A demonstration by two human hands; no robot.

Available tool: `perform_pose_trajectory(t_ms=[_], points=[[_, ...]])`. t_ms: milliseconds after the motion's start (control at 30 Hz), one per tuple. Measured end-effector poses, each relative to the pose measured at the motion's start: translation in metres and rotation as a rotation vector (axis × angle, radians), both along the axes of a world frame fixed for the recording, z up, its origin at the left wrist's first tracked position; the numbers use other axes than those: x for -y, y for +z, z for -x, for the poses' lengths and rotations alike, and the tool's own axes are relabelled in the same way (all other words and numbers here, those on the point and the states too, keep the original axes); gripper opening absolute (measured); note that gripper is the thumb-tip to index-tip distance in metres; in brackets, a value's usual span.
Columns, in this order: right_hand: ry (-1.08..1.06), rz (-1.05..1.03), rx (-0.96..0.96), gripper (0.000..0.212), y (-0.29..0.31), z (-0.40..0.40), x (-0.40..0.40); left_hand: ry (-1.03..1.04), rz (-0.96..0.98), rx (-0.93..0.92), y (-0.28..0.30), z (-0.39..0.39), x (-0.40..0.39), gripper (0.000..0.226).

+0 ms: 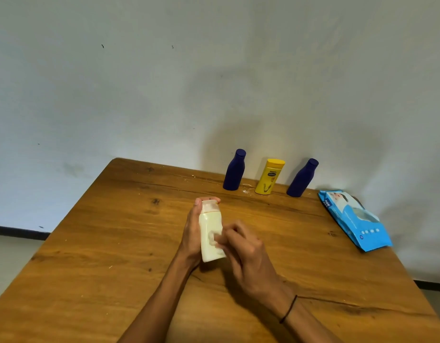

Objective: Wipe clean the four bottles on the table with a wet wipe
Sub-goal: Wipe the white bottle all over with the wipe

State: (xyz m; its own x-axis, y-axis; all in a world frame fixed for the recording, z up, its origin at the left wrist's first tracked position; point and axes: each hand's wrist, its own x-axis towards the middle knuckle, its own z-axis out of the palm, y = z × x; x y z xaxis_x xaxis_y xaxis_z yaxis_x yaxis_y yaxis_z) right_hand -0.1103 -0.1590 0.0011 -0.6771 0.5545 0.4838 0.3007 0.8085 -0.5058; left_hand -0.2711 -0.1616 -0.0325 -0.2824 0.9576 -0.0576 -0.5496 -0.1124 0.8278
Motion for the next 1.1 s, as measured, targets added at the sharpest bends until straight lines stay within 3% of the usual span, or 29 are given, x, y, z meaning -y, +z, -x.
perform_pose_trajectory(t_ms=[167,233,467,700,900,1100], points=[[0.053,-0.045,0.081,0.008,-0.005,-0.020,0.005,-0.074,0.012,0.002,0.003,-0.004,0.002,0.059],[0.000,-0.046,0.090,0.017,-0.005,-0.016,-0.003,-0.120,0.004,0.019,0.004,-0.007,0.004,0.058],[-0.225,0.018,-0.030,0.015,0.011,0.024,-0.037,-0.268,0.118,0.072,0.006,-0.006,0.008,0.065],[-0.051,-0.067,-0.001,0.022,0.007,0.015,-0.030,-0.277,0.122,0.046,0.008,-0.007,0.007,0.063],[0.142,-0.172,0.104,0.011,0.003,-0.006,-0.004,-0.174,0.086,0.092,0.007,-0.007,0.006,0.060],[0.060,-0.170,0.102,0.015,-0.008,-0.011,-0.001,-0.200,0.100,0.112,0.002,-0.009,0.003,0.066]])
